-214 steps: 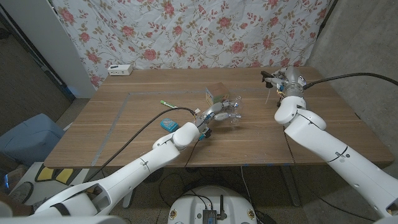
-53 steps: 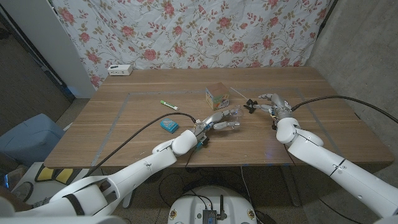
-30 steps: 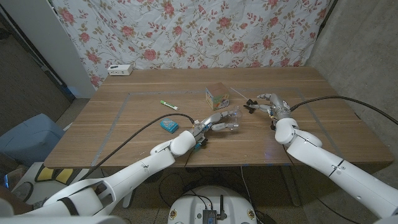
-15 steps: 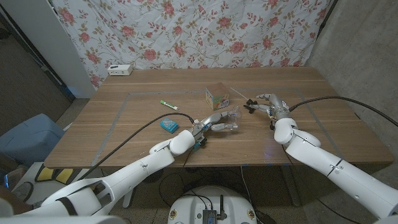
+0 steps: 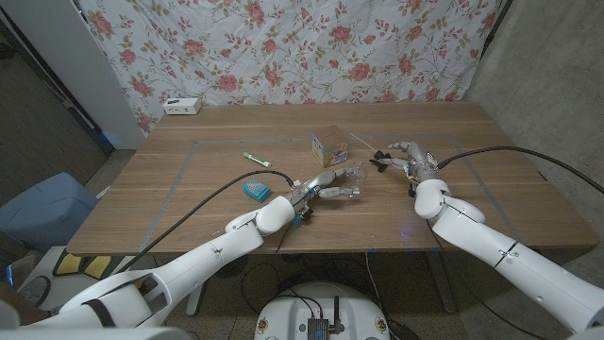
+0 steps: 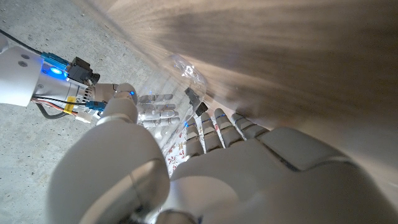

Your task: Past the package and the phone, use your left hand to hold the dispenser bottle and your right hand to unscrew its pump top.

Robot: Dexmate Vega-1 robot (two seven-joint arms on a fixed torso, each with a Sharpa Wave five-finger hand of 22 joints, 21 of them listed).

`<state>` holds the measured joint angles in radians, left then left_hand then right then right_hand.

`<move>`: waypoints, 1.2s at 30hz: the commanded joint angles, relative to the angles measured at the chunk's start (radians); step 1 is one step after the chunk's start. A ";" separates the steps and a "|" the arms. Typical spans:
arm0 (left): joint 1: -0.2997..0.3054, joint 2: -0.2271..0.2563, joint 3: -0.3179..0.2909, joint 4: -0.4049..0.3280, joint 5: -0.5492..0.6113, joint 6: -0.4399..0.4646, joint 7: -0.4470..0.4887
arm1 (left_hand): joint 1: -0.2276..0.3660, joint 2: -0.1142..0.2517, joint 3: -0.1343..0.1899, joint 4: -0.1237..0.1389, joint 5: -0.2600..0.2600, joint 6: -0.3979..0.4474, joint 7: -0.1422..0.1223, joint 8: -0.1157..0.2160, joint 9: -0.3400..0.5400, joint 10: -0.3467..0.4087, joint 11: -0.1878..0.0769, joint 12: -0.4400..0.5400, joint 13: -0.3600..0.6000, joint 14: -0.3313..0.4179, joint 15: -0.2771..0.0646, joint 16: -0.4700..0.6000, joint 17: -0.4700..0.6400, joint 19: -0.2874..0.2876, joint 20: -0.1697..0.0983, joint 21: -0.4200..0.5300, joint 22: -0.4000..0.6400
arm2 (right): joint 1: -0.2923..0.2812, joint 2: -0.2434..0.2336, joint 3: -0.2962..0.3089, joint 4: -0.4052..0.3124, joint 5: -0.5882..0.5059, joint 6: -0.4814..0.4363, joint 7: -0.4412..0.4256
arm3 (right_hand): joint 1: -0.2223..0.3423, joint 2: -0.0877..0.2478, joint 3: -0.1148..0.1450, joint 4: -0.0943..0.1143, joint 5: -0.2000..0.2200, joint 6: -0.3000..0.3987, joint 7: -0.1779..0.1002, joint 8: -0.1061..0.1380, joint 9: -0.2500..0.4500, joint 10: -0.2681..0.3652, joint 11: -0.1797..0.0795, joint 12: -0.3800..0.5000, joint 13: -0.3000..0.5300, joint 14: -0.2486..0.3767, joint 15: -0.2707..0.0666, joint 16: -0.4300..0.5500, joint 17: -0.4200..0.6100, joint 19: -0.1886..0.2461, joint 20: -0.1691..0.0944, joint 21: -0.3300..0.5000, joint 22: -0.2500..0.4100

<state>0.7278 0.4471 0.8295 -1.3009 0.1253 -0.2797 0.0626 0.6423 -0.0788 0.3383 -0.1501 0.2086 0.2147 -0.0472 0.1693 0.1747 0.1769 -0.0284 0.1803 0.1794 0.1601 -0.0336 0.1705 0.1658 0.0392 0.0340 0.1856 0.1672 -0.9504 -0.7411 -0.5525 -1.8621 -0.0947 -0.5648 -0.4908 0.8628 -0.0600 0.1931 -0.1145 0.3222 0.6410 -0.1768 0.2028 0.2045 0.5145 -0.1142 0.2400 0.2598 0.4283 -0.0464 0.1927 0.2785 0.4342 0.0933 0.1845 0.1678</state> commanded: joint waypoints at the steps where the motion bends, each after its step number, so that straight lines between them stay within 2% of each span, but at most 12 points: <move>1: 0.009 0.020 -0.008 -0.037 -0.021 0.027 -0.026 | -0.004 -0.019 -0.014 0.003 0.012 -0.021 0.007 0.000 0.002 -0.019 0.014 0.000 0.003 -0.019 0.011 -0.002 0.002 -0.024 0.035 -0.004 0.003 | -0.004 0.008 -0.002 -0.001 -0.005 0.002 -0.009 | -0.002 0.001 0.004 -0.001 0.007 -0.005 -0.003 0.005 0.002 0.005 0.004 -0.002 0.002 -0.003 -0.049 0.007 -0.001 -0.003 0.003 0.002 0.002; 9: 0.030 0.054 -0.024 -0.105 -0.043 0.060 -0.051 | -0.029 -0.034 -0.041 0.018 0.026 -0.071 0.044 0.000 0.002 -0.066 0.041 -0.001 0.003 -0.067 0.036 -0.003 0.002 -0.055 0.037 -0.007 0.004 | -0.005 0.012 -0.004 -0.003 -0.009 -0.001 -0.013 | -0.003 0.001 0.005 -0.001 0.008 -0.005 -0.004 0.005 0.002 0.005 0.004 -0.003 0.001 -0.003 -0.049 0.008 -0.002 -0.004 0.004 0.002 0.002; 16: 0.053 0.083 -0.043 -0.168 -0.058 0.078 -0.059 | -0.049 -0.034 -0.056 0.029 0.033 -0.101 0.064 0.001 0.001 -0.097 0.060 -0.002 0.003 -0.100 0.056 -0.003 0.002 -0.074 0.037 -0.007 0.004 | -0.004 0.011 -0.008 -0.006 -0.011 -0.001 -0.008 | -0.004 0.000 0.005 -0.001 0.010 -0.007 -0.003 0.005 0.001 0.001 0.005 -0.007 0.000 -0.010 -0.048 0.006 -0.003 -0.006 0.004 0.002 0.002; 26: 0.083 0.104 -0.073 -0.224 -0.071 0.074 -0.037 | -0.055 -0.029 -0.060 0.034 0.036 -0.100 0.065 0.006 0.001 -0.102 0.056 0.002 0.003 -0.109 0.058 -0.001 0.002 -0.079 0.039 -0.006 0.004 | -0.006 0.018 -0.011 -0.008 -0.013 -0.006 -0.013 | -0.009 0.000 0.004 0.001 0.012 -0.012 -0.001 0.003 0.001 -0.006 0.009 -0.011 0.000 -0.015 -0.044 0.006 -0.005 -0.011 0.004 0.000 0.002; 29: 0.091 0.111 -0.082 -0.240 -0.075 0.074 -0.033 | -0.056 -0.024 -0.061 0.036 0.038 -0.096 0.066 0.008 0.001 -0.100 0.053 0.004 0.003 -0.110 0.057 0.000 0.002 -0.076 0.027 -0.004 0.004 | -0.006 0.018 -0.012 -0.010 -0.015 -0.007 -0.013 | -0.011 0.000 0.004 0.001 0.013 -0.013 -0.002 0.003 0.001 -0.006 0.011 -0.011 -0.001 -0.016 -0.043 0.006 -0.005 -0.011 0.004 0.000 0.002; 36: 0.116 0.119 -0.104 -0.273 -0.090 0.076 -0.015 | -0.056 -0.015 -0.060 0.038 0.040 -0.088 0.066 0.012 0.001 -0.097 0.049 0.007 0.003 -0.110 0.053 0.002 0.002 -0.075 0.026 -0.002 0.004 | -0.007 0.017 -0.009 -0.021 -0.018 -0.007 -0.016 | -0.015 -0.001 0.003 0.003 0.014 -0.016 0.000 0.003 0.001 -0.010 0.011 -0.014 -0.001 -0.021 -0.043 0.005 -0.006 -0.012 0.004 0.001 0.002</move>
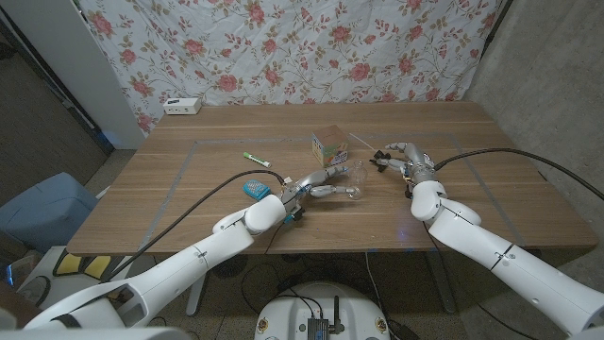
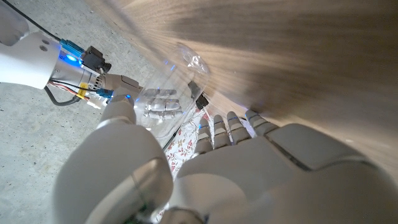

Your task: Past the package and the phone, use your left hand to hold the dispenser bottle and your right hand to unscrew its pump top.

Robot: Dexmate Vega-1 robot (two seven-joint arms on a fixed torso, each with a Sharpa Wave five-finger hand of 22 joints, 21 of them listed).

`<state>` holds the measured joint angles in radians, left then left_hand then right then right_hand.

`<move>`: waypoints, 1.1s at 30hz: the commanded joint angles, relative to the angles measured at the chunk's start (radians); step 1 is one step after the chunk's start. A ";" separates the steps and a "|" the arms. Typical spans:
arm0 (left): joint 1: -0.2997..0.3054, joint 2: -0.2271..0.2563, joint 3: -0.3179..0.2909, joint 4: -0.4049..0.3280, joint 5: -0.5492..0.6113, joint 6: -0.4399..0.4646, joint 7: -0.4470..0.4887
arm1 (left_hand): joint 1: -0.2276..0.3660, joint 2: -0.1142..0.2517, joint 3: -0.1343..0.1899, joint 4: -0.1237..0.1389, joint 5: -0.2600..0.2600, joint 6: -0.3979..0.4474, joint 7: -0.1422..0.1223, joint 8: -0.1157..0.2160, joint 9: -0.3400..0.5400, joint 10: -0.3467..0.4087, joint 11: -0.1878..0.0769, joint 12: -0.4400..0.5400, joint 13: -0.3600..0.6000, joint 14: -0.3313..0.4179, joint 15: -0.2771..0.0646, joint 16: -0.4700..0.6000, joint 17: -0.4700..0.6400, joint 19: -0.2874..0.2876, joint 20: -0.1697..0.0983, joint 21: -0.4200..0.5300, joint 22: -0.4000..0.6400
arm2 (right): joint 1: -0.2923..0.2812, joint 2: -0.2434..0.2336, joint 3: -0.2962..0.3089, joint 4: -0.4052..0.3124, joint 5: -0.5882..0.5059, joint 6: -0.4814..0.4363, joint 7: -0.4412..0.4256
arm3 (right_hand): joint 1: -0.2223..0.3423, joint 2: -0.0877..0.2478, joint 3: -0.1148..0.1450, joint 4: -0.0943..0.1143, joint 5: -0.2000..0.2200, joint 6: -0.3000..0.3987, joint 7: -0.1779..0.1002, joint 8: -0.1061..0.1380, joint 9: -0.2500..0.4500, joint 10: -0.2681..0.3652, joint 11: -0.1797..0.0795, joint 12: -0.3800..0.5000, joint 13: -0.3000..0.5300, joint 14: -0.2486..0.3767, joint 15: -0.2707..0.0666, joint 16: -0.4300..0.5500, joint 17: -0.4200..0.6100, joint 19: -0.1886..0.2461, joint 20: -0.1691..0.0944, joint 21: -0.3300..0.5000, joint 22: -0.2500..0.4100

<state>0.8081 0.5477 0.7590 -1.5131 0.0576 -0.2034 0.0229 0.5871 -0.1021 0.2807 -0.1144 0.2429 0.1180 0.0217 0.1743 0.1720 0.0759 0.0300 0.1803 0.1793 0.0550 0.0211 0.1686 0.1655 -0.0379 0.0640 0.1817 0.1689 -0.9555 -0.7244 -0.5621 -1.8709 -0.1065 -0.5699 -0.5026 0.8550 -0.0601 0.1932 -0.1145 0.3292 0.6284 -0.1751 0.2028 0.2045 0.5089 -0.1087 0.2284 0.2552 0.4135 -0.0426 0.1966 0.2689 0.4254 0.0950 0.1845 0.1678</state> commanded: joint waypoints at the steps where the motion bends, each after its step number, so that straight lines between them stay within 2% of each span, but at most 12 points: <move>1: 0.039 0.019 -0.036 -0.065 -0.024 -0.001 0.027 | -0.001 0.009 -0.003 0.003 0.006 0.009 -0.003 0.007 0.004 0.006 -0.010 0.008 0.003 -0.004 -0.004 0.005 0.002 0.003 -0.004 0.002 0.003 | -0.003 0.001 0.002 -0.015 -0.006 -0.004 -0.006 | -0.008 -0.001 0.003 0.003 0.007 -0.005 -0.001 0.002 0.001 -0.005 0.006 -0.003 0.003 -0.007 -0.047 0.001 0.003 -0.004 0.002 0.000 0.002; 3: 0.044 0.022 -0.042 -0.072 -0.030 -0.003 0.029 | -0.001 0.012 -0.003 0.003 0.006 0.011 -0.003 0.008 0.004 0.007 -0.010 0.009 0.003 -0.003 -0.004 0.006 0.002 0.004 -0.004 0.003 0.003 | -0.005 0.000 0.005 -0.018 -0.005 0.002 -0.007 | -0.010 0.000 0.002 0.004 0.008 -0.006 -0.001 0.002 0.001 -0.005 0.007 -0.003 0.003 -0.008 -0.047 0.001 0.003 -0.004 0.002 0.001 0.002; 7: 0.055 0.025 -0.053 -0.085 -0.040 -0.009 0.036 | -0.001 0.016 -0.002 0.004 0.007 0.014 -0.005 0.009 0.004 0.009 -0.010 0.011 0.003 -0.001 -0.006 0.007 0.002 0.006 -0.004 0.004 0.003 | -0.013 0.003 0.015 -0.023 -0.001 0.017 -0.019 | -0.025 0.003 -0.001 0.012 0.009 -0.011 0.004 0.001 0.001 -0.010 0.013 -0.006 0.002 -0.015 -0.043 0.002 0.002 0.006 0.022 0.005 0.002; 10: 0.060 0.025 -0.060 -0.093 -0.044 -0.011 0.041 | -0.002 0.020 -0.002 0.005 0.008 0.018 -0.007 0.010 0.004 0.014 -0.012 0.013 0.003 0.003 -0.007 0.009 0.002 0.011 -0.005 0.006 0.003 | -0.019 0.007 0.024 -0.023 0.004 0.031 -0.027 | -0.032 0.004 -0.002 0.015 0.009 -0.013 0.006 0.000 0.001 -0.011 0.017 -0.007 0.002 -0.017 -0.042 0.002 0.002 0.009 0.027 0.006 0.002; 18: 0.087 0.037 -0.083 -0.124 -0.062 -0.004 0.056 | -0.003 0.033 -0.003 0.009 0.009 0.036 -0.010 0.015 0.004 0.029 -0.017 0.019 0.002 0.021 -0.013 0.014 0.001 0.027 -0.004 0.012 0.003 | -0.030 0.014 0.048 -0.022 0.028 0.083 -0.032 | -0.080 0.013 -0.015 0.040 0.005 -0.035 0.017 -0.006 0.001 -0.032 0.026 -0.018 -0.001 -0.037 -0.026 0.002 0.002 0.014 0.031 0.006 0.002; 20: 0.099 0.035 -0.093 -0.129 -0.077 -0.004 0.067 | -0.003 0.035 -0.004 0.009 0.009 0.045 -0.012 0.018 0.003 0.036 -0.013 0.021 0.002 0.025 -0.013 0.015 0.001 0.031 -0.003 0.013 0.002 | -0.030 0.012 0.050 -0.020 0.031 0.099 -0.028 | -0.091 0.013 -0.018 0.044 0.003 -0.046 0.019 -0.009 0.001 -0.047 0.030 -0.025 -0.003 -0.052 -0.018 -0.002 -0.001 0.013 0.025 0.006 0.002; 22: 0.107 0.032 -0.101 -0.128 -0.086 -0.010 0.078 | -0.004 0.039 -0.005 0.010 0.009 0.053 -0.012 0.019 0.003 0.050 -0.019 0.026 0.002 0.036 -0.017 0.018 0.001 0.039 -0.002 0.015 0.002 | -0.033 0.014 0.058 -0.019 0.041 0.114 -0.027 | -0.102 0.011 -0.022 0.048 0.001 -0.057 0.020 -0.012 0.001 -0.054 0.040 -0.028 -0.005 -0.065 -0.012 -0.005 -0.004 0.010 0.013 0.004 0.002; 29: 0.107 0.024 -0.119 -0.111 -0.090 -0.054 0.100 | -0.005 0.050 -0.006 0.011 0.010 0.077 -0.019 0.023 0.003 0.073 -0.035 0.031 0.002 0.054 -0.024 0.019 0.000 0.063 -0.008 0.020 0.002 | -0.042 0.023 0.077 -0.022 0.064 0.147 -0.030 | -0.135 0.010 -0.034 0.062 -0.005 -0.099 0.021 -0.022 -0.002 -0.080 0.051 -0.036 -0.012 -0.096 0.002 -0.009 -0.012 0.005 -0.012 0.002 0.001; 33: 0.106 0.024 -0.132 -0.107 -0.095 -0.078 0.107 | -0.003 0.057 -0.006 0.012 0.010 0.089 -0.023 0.024 0.003 0.085 -0.042 0.034 0.002 0.066 -0.030 0.020 0.000 0.076 -0.012 0.022 0.002 | -0.045 0.027 0.086 -0.017 0.071 0.166 -0.037 | -0.157 0.013 -0.042 0.072 -0.010 -0.118 0.022 -0.024 -0.003 -0.090 0.059 -0.039 -0.016 -0.105 0.004 -0.007 -0.016 0.008 -0.035 0.003 0.001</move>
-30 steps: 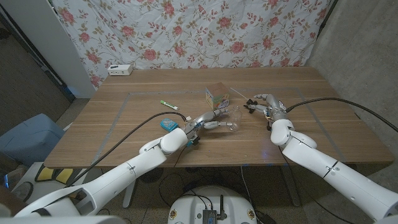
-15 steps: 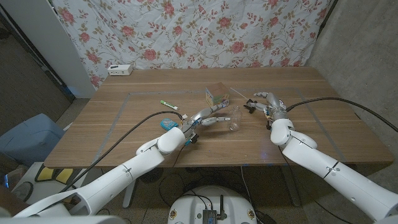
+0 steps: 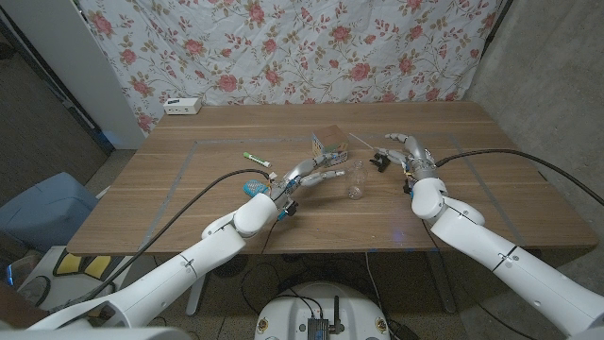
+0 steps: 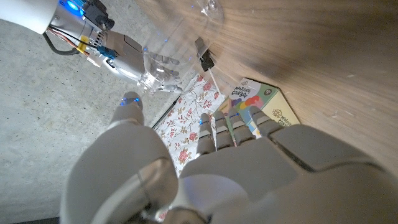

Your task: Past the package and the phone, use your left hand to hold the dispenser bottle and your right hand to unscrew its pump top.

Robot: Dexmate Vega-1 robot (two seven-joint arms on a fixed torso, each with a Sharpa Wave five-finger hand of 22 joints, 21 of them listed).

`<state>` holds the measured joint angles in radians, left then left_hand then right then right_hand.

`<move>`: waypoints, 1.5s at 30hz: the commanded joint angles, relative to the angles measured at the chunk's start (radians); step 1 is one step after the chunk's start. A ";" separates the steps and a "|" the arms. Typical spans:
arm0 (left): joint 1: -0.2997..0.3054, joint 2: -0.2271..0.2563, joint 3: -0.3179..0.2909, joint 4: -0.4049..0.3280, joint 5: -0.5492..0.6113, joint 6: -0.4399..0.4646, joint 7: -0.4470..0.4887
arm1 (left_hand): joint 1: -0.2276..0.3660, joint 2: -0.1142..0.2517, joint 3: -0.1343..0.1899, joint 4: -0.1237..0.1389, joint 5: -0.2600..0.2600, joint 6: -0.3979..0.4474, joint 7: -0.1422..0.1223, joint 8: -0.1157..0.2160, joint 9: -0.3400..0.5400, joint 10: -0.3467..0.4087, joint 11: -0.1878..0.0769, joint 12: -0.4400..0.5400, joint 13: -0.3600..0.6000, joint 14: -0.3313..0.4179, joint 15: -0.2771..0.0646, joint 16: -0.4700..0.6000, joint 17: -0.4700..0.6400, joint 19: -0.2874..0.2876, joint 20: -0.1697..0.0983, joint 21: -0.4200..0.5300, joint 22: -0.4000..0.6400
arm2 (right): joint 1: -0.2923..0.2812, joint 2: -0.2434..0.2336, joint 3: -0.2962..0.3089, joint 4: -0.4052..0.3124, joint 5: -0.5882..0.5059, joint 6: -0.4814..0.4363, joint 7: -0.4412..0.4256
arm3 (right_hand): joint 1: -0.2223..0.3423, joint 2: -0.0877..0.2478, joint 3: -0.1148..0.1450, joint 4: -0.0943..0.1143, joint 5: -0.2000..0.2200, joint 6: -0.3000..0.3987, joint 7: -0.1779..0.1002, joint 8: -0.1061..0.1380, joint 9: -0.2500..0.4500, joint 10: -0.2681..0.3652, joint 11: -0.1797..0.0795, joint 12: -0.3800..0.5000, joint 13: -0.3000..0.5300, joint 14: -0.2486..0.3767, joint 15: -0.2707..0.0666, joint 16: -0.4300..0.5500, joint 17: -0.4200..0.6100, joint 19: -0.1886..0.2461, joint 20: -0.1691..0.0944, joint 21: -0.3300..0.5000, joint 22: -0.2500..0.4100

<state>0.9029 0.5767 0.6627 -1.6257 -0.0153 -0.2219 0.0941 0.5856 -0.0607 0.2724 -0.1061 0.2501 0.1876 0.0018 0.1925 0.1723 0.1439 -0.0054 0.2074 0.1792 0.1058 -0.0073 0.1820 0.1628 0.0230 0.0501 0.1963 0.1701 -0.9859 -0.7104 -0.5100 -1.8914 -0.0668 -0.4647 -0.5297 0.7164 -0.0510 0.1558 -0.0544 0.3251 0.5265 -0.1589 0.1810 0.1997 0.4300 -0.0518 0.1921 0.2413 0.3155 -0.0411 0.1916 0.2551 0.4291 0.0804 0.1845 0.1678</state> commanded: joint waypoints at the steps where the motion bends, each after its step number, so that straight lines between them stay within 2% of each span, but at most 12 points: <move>1: 0.011 -0.005 -0.039 0.006 -0.023 -0.064 0.037 | -0.001 0.018 0.003 0.003 0.003 0.025 -0.007 0.007 0.003 0.020 -0.008 0.007 0.002 0.018 -0.003 0.007 0.003 0.018 0.002 0.008 0.001 | -0.015 0.015 0.036 0.006 0.032 0.066 -0.012 | -0.022 0.004 -0.006 0.013 -0.006 -0.019 0.007 -0.002 0.001 -0.012 0.004 -0.002 -0.003 -0.008 0.002 -0.001 -0.003 0.004 -0.026 0.003 0.001; 5: 0.006 -0.006 -0.050 0.015 -0.034 -0.082 0.034 | 0.001 0.024 0.004 0.003 0.002 0.031 -0.008 0.007 0.003 0.029 -0.012 0.009 0.002 0.026 -0.005 0.007 0.003 0.023 0.000 0.008 0.001 | -0.011 0.023 0.042 0.019 0.039 0.089 -0.016 | -0.034 0.006 -0.009 0.018 -0.009 -0.028 0.011 -0.001 0.000 -0.018 0.008 -0.003 -0.006 -0.012 0.004 0.000 -0.006 0.009 -0.049 0.005 0.001; 12: -0.010 -0.009 -0.063 0.043 -0.052 -0.116 0.017 | 0.003 0.034 0.005 0.004 0.001 0.043 -0.009 0.006 0.003 0.041 -0.012 0.010 0.002 0.037 -0.011 0.007 0.002 0.036 -0.004 0.009 0.001 | -0.006 0.033 0.052 0.038 0.051 0.122 -0.020 | -0.052 0.013 -0.014 0.027 -0.013 -0.040 0.011 -0.001 -0.002 -0.022 0.016 -0.003 -0.011 -0.020 0.005 0.001 -0.008 0.015 -0.067 0.006 0.001; 16: -0.018 -0.012 -0.070 0.057 -0.060 -0.131 0.014 | 0.006 0.044 0.006 0.003 -0.001 0.056 -0.010 0.007 0.003 0.056 -0.013 0.012 0.002 0.046 -0.013 0.006 0.002 0.049 -0.006 0.011 0.001 | -0.006 0.038 0.059 0.040 0.056 0.122 -0.026 | -0.056 0.016 -0.015 0.029 -0.015 -0.049 0.021 -0.002 -0.003 -0.028 0.020 -0.004 -0.013 -0.025 0.005 0.001 -0.010 0.017 -0.071 0.007 0.000; 24: -0.012 -0.014 -0.088 0.062 -0.067 -0.138 0.028 | 0.011 0.055 0.007 0.000 -0.005 0.080 -0.012 0.008 0.003 0.078 -0.017 0.013 0.002 0.076 -0.026 0.009 0.002 0.082 -0.012 0.016 0.001 | 0.000 0.045 0.069 0.044 0.072 0.127 -0.026 | -0.060 0.021 -0.016 0.030 -0.017 -0.054 0.023 -0.001 -0.004 -0.033 0.023 -0.005 -0.016 -0.026 0.008 0.003 -0.012 0.019 -0.078 0.007 0.000; 34: -0.005 -0.016 -0.113 0.087 -0.081 -0.169 0.048 | 0.019 0.068 0.011 -0.002 -0.007 0.086 -0.011 0.005 0.004 0.088 -0.019 0.012 0.002 0.087 -0.029 0.007 0.002 0.099 -0.022 0.017 0.001 | 0.016 0.065 0.086 0.112 0.125 0.250 -0.003 | -0.100 0.047 -0.022 0.054 -0.028 -0.078 0.034 -0.003 -0.006 -0.053 0.033 -0.007 -0.024 -0.043 0.013 0.004 -0.013 0.021 -0.088 0.005 0.000; 36: -0.011 -0.014 -0.117 0.098 -0.081 -0.176 0.045 | 0.020 0.072 0.012 -0.002 -0.008 0.086 -0.011 0.004 0.004 0.088 -0.019 0.011 0.002 0.088 -0.028 0.006 0.002 0.102 -0.023 0.017 0.001 | 0.018 0.067 0.089 0.123 0.135 0.274 0.005 | -0.112 0.053 -0.025 0.061 -0.031 -0.079 0.034 -0.001 -0.007 -0.052 0.035 -0.005 -0.026 -0.048 0.003 0.004 -0.014 0.017 -0.097 0.004 0.000; 40: -0.032 -0.024 -0.125 0.142 -0.095 -0.203 0.039 | 0.023 0.080 0.015 -0.002 -0.009 0.085 -0.012 0.002 0.004 0.089 -0.021 0.010 0.002 0.089 -0.029 0.005 0.002 0.105 -0.027 0.017 0.001 | 0.021 0.083 0.103 0.173 0.175 0.374 0.024 | -0.131 0.062 -0.029 0.072 -0.036 -0.096 0.035 -0.004 -0.008 -0.054 0.036 -0.004 -0.029 -0.051 0.002 0.006 -0.015 0.018 -0.110 0.004 0.000; 45: -0.062 -0.041 -0.123 0.192 -0.102 -0.224 0.030 | 0.027 0.090 0.019 -0.003 -0.010 0.082 -0.014 -0.001 0.004 0.088 -0.021 0.008 0.002 0.090 -0.028 0.003 0.002 0.107 -0.027 0.015 0.001 | 0.028 0.092 0.109 0.193 0.201 0.395 0.039 | -0.158 0.073 -0.036 0.087 -0.044 -0.120 0.049 -0.007 -0.010 -0.054 0.038 -0.003 -0.034 -0.055 -0.007 0.007 -0.018 0.026 -0.120 0.006 0.000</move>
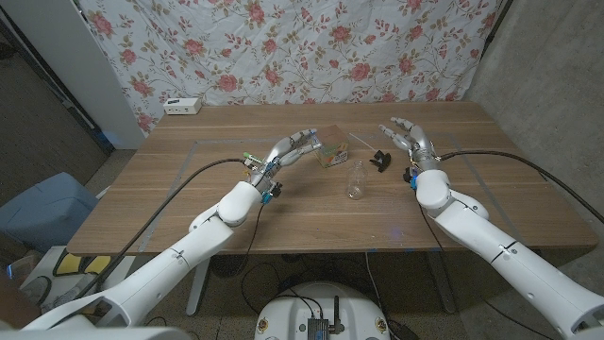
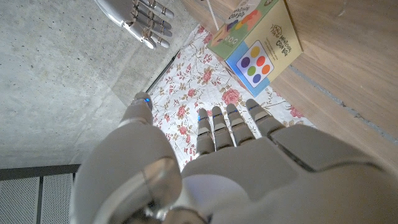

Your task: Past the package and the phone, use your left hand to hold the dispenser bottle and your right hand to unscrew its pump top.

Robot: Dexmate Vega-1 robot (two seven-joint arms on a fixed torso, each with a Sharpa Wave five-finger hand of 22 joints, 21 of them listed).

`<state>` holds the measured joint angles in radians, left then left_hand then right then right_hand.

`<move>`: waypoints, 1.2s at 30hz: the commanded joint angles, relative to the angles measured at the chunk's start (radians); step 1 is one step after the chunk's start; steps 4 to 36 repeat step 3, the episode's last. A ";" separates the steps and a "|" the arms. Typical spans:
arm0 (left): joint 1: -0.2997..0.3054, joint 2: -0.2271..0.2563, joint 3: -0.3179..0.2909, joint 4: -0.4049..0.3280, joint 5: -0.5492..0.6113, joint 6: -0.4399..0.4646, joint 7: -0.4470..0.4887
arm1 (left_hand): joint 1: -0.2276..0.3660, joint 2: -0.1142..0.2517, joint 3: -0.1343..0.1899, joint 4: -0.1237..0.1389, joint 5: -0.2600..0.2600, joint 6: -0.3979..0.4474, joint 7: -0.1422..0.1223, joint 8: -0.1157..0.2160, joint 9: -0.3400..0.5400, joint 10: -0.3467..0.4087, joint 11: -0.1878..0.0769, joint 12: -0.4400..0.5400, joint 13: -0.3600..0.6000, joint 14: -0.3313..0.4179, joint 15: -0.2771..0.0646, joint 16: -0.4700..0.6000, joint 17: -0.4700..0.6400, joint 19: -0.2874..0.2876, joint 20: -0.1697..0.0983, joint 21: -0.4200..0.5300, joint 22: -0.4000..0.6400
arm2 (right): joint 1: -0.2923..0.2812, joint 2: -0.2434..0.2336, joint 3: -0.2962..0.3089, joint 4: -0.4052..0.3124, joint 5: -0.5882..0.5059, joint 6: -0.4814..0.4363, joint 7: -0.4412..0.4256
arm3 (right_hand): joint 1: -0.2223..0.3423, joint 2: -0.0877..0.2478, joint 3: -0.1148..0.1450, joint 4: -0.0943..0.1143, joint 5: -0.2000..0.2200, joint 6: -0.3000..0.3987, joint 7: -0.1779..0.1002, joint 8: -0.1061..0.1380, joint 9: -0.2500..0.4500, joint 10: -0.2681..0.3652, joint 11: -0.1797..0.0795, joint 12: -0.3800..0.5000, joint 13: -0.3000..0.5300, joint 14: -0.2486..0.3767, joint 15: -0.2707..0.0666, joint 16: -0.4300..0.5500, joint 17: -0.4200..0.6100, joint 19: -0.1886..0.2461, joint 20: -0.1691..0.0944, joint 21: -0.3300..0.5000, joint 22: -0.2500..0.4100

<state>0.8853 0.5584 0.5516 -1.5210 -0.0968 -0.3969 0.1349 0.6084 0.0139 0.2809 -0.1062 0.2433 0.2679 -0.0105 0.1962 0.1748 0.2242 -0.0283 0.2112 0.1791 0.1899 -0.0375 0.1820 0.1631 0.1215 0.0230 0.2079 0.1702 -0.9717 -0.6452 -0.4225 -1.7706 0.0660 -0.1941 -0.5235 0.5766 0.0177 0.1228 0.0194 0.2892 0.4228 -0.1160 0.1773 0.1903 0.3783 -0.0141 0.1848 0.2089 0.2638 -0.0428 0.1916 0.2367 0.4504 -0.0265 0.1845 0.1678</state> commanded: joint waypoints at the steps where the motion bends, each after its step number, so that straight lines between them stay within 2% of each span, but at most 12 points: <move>1: -0.048 -0.028 -0.012 0.096 -0.025 -0.052 -0.011 | 0.004 0.017 0.011 -0.002 -0.004 0.001 -0.001 -0.005 0.001 0.008 0.002 0.004 0.002 0.006 0.002 0.003 0.001 0.010 0.000 0.004 0.001 | 0.016 0.025 0.021 0.073 0.072 0.122 0.039 | -0.020 0.004 -0.003 0.013 -0.008 -0.017 0.007 -0.003 -0.001 -0.002 0.001 0.005 -0.002 -0.004 -0.005 0.007 0.000 0.006 -0.014 0.006 0.000; 3: -0.058 -0.039 -0.010 0.118 -0.032 -0.062 -0.014 | 0.005 0.020 0.012 -0.002 -0.004 0.002 -0.002 -0.005 0.002 0.008 0.001 0.003 0.002 0.007 0.002 0.003 0.001 0.010 0.000 0.003 0.001 | 0.020 0.024 0.020 0.073 0.079 0.116 0.048 | -0.022 0.005 -0.004 0.014 -0.009 -0.019 0.009 -0.003 -0.002 -0.002 0.000 0.005 -0.003 -0.004 -0.005 0.007 0.000 0.008 -0.016 0.007 0.000; 36: -0.058 -0.039 -0.010 0.118 -0.032 -0.062 -0.014 | 0.005 0.020 0.012 -0.002 -0.004 0.002 -0.002 -0.005 0.002 0.008 0.001 0.003 0.002 0.007 0.002 0.003 0.001 0.010 0.000 0.003 0.001 | 0.020 0.024 0.020 0.073 0.079 0.116 0.048 | -0.022 0.005 -0.004 0.014 -0.009 -0.019 0.009 -0.003 -0.002 -0.002 0.000 0.005 -0.003 -0.004 -0.005 0.007 0.000 0.008 -0.016 0.007 0.000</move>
